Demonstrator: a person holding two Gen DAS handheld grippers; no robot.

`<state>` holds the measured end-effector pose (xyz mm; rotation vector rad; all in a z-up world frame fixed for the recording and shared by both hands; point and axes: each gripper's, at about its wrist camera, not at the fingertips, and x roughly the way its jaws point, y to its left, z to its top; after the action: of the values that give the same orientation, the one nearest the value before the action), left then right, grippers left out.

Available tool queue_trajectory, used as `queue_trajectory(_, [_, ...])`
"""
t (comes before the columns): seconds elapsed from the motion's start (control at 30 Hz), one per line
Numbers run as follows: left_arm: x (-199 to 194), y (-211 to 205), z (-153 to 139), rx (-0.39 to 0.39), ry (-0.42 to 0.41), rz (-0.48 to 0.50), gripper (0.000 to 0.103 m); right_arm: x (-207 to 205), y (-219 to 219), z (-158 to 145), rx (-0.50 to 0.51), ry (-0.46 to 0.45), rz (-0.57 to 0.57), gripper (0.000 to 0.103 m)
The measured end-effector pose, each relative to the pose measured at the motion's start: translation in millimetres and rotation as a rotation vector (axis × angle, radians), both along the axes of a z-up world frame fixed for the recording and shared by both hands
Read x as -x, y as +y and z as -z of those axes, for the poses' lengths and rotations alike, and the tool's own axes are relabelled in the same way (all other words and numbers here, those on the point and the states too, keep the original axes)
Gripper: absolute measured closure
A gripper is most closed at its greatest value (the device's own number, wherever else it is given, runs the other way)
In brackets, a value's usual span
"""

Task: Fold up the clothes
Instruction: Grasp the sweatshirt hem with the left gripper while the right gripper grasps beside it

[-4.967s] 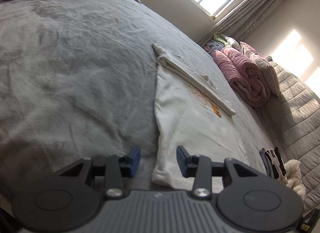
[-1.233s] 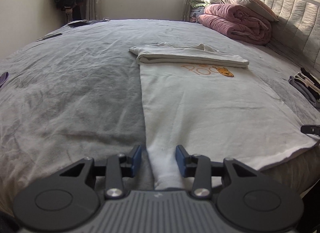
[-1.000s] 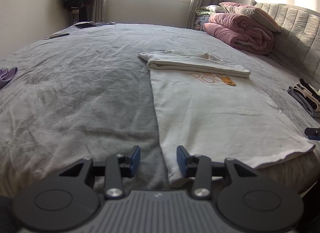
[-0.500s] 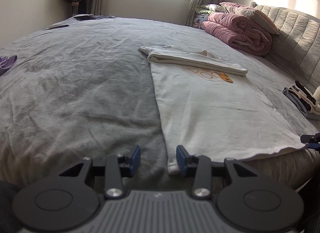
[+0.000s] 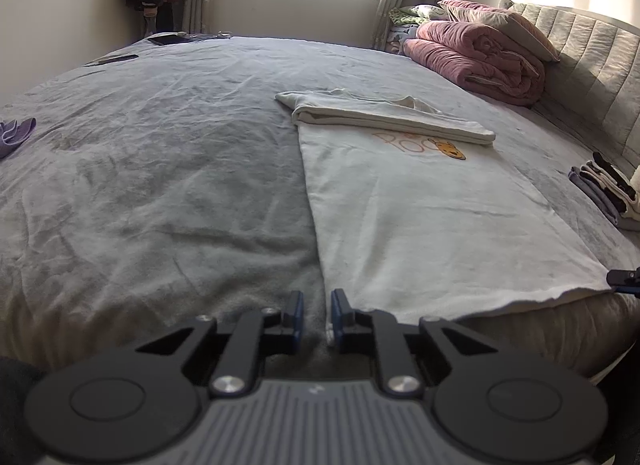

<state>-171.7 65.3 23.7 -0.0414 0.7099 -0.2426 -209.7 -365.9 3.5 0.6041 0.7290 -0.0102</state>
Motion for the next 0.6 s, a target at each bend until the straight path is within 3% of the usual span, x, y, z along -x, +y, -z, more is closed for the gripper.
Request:
queue_trajectory(0.13, [-2, -1, -2, -0.017, 0.007, -0.02, 0.102, -1, -1, -3, -0.024, -0.031, -0.001, 0.093])
queue_trajectory(0.27, [-4, 0, -2, -0.017, 0.017, -0.028, 0.103, -2, -2, -4, -0.045, -0.045, 0.01, 0.093])
queue_trajectory(0.5, [-10, 20, -5, 0.153, 0.089, -0.033, 0.101, -2, -5, -1, -0.063, -0.038, 0.023, 0.092])
queue_trajectory(0.6, [-14, 29, -2, 0.245, 0.131, -0.052, 0.096, -1, -5, -1, -0.068, -0.037, 0.023, 0.086])
